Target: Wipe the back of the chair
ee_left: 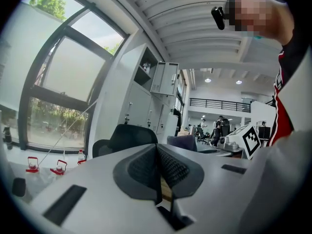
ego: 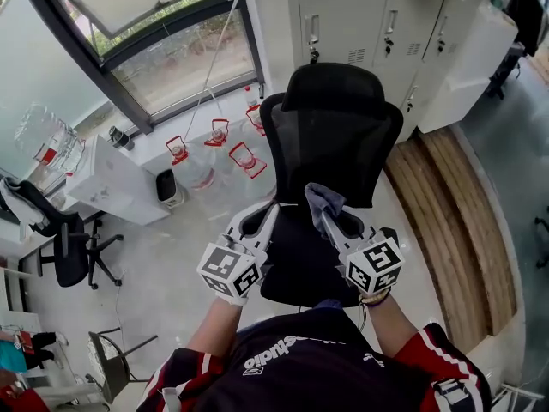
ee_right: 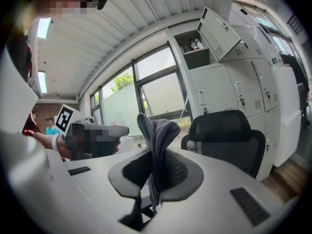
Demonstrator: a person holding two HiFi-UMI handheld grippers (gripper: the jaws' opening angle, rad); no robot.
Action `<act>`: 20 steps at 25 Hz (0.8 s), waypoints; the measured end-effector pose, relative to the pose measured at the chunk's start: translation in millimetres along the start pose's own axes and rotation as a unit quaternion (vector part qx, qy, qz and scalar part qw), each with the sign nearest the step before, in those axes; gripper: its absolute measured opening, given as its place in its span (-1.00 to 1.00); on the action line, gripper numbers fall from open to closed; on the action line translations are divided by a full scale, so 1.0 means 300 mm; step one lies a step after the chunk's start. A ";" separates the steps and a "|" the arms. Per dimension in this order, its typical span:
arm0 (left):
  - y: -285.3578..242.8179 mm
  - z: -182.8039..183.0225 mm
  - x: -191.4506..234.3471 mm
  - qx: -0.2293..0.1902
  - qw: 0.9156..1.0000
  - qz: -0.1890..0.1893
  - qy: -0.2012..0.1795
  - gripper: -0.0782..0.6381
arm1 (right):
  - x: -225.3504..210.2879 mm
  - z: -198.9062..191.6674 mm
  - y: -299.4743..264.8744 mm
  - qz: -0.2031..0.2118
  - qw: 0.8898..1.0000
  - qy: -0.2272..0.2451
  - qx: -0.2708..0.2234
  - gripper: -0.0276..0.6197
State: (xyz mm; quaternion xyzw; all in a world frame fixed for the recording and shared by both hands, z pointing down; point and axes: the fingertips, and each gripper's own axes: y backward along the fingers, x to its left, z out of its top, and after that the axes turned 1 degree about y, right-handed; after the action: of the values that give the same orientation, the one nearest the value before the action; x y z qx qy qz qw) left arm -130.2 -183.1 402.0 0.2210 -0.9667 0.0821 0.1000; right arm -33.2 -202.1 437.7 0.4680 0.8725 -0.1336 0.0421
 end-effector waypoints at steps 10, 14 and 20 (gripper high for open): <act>0.542 -0.040 -0.146 -0.031 0.999 -0.010 -0.010 -0.71 | 0.458 -0.117 0.292 -0.039 0.999 -0.004 0.004 -0.74; 0.778 -0.050 -0.207 -0.042 0.999 -0.008 -0.010 -0.71 | 0.655 -0.148 0.427 -0.057 0.998 0.004 -0.006 -0.74; 1.004 -0.059 -0.280 -0.043 0.999 -0.027 0.002 -0.71 | 0.875 -0.150 0.608 -0.091 0.995 -0.009 -0.035 -0.74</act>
State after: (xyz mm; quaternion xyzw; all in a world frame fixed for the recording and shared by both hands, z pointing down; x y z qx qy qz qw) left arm -186.9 122.6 365.3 0.2424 -0.9628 0.0378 0.1133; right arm -26.4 117.5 393.4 0.3834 0.9154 -0.1104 0.0537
